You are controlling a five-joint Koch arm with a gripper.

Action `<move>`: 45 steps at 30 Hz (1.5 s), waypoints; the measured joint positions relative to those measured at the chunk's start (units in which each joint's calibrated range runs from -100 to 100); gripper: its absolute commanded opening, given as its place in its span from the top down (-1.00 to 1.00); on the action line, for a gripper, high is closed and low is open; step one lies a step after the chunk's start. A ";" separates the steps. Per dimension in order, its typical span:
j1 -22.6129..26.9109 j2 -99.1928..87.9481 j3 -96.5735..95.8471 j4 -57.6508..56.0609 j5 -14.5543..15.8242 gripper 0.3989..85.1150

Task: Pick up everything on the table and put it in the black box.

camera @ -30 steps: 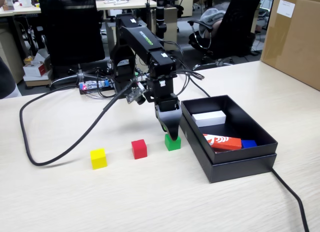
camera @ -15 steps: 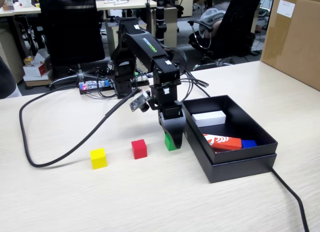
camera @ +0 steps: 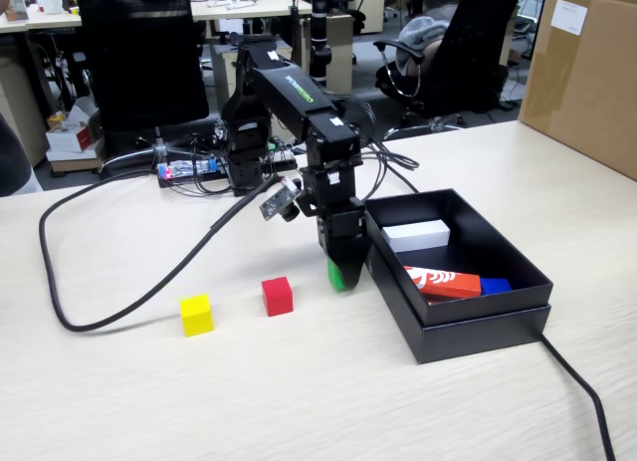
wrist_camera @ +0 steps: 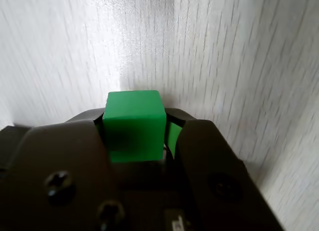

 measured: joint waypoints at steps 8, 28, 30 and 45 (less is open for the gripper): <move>1.42 -29.90 -0.82 -9.14 0.15 0.99; 8.21 -6.99 19.72 -10.14 1.76 0.99; 8.25 -6.60 19.81 -10.14 1.76 0.99; 8.94 -2.98 18.90 -10.14 2.25 0.70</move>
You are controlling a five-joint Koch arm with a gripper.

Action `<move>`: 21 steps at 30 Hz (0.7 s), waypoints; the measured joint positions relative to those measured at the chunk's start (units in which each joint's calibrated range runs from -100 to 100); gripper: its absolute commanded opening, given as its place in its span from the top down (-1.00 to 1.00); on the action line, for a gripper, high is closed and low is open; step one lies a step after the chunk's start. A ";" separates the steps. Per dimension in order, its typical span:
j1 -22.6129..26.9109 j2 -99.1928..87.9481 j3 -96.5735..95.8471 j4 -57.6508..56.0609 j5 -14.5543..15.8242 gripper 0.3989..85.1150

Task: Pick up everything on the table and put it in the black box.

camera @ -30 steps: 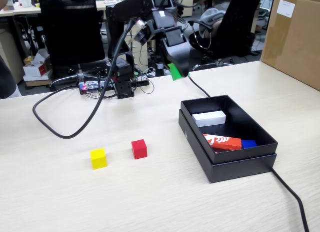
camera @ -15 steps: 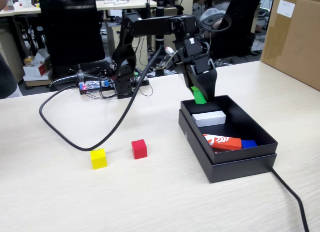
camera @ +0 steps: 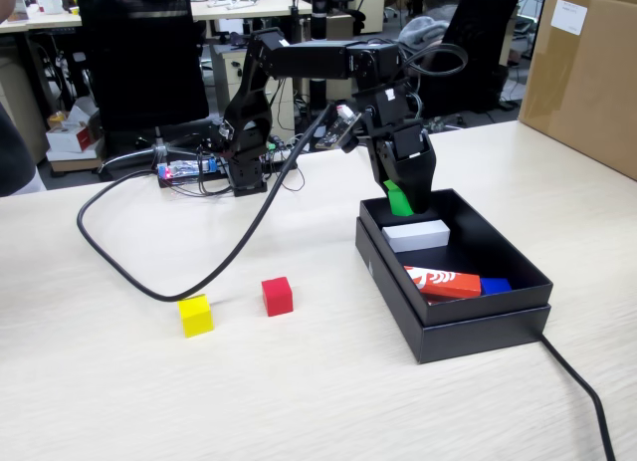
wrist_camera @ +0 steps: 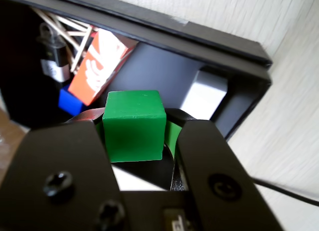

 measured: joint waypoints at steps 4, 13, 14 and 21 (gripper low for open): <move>0.00 0.13 -3.38 0.00 0.00 0.68; 0.00 0.26 -6.94 0.00 0.39 0.46; 0.00 0.26 -6.94 0.00 0.39 0.40; 0.00 0.26 -6.94 0.00 0.39 0.30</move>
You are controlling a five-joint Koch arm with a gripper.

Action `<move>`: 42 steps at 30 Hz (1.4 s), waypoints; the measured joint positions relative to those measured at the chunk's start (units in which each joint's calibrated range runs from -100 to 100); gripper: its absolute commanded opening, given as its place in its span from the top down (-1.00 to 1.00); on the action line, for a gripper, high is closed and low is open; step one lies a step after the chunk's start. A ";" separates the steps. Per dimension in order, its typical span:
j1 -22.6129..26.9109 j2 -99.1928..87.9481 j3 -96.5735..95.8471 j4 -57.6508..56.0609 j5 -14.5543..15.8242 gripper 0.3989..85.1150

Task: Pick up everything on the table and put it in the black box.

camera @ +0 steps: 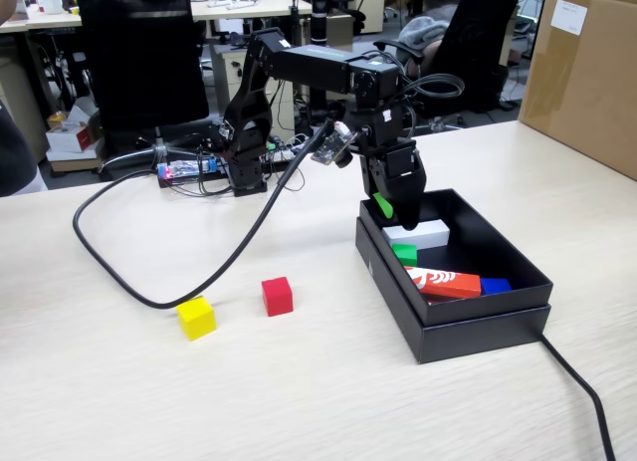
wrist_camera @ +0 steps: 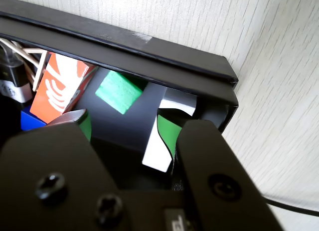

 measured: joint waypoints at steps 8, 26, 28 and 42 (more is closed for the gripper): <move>-1.03 -19.29 0.09 0.00 0.05 0.30; -12.94 -29.77 -11.41 -0.39 -5.52 0.09; -13.63 -27.96 -14.88 0.00 -5.96 0.08; -16.02 -16.05 -26.47 16.88 -9.23 0.07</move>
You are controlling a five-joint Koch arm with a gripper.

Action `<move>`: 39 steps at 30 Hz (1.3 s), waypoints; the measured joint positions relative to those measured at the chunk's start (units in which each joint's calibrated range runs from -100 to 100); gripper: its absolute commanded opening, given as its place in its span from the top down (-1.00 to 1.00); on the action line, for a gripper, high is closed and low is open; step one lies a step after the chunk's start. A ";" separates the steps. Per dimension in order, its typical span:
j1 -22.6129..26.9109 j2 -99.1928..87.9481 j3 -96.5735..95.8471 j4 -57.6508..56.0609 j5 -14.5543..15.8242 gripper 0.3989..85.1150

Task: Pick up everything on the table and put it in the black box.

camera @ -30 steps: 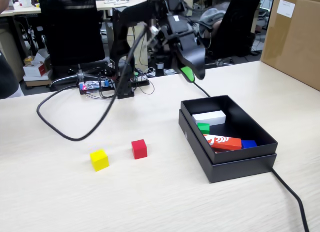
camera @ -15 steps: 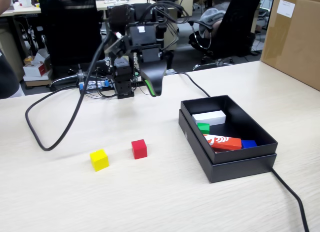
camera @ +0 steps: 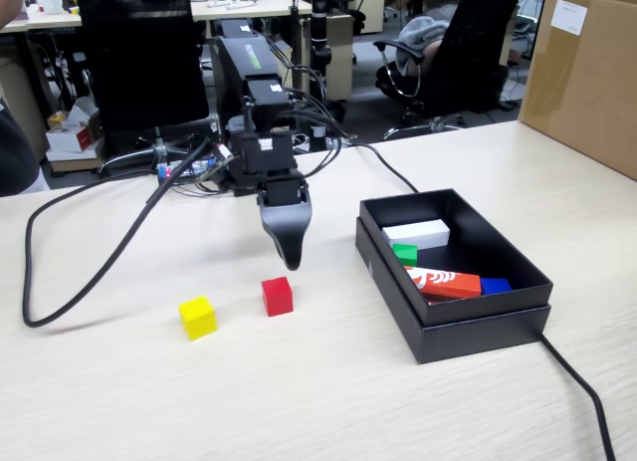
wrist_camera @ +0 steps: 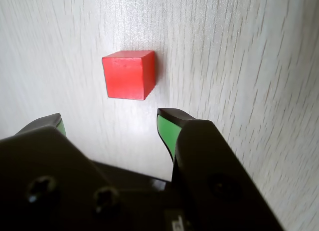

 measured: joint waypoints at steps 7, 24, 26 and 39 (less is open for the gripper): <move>-1.37 4.01 0.00 1.39 -1.12 0.05; -1.22 10.23 -1.64 3.02 -1.32 0.05; -1.17 11.00 -1.64 3.02 -1.32 0.06; -1.61 17.48 3.10 3.10 -1.32 0.98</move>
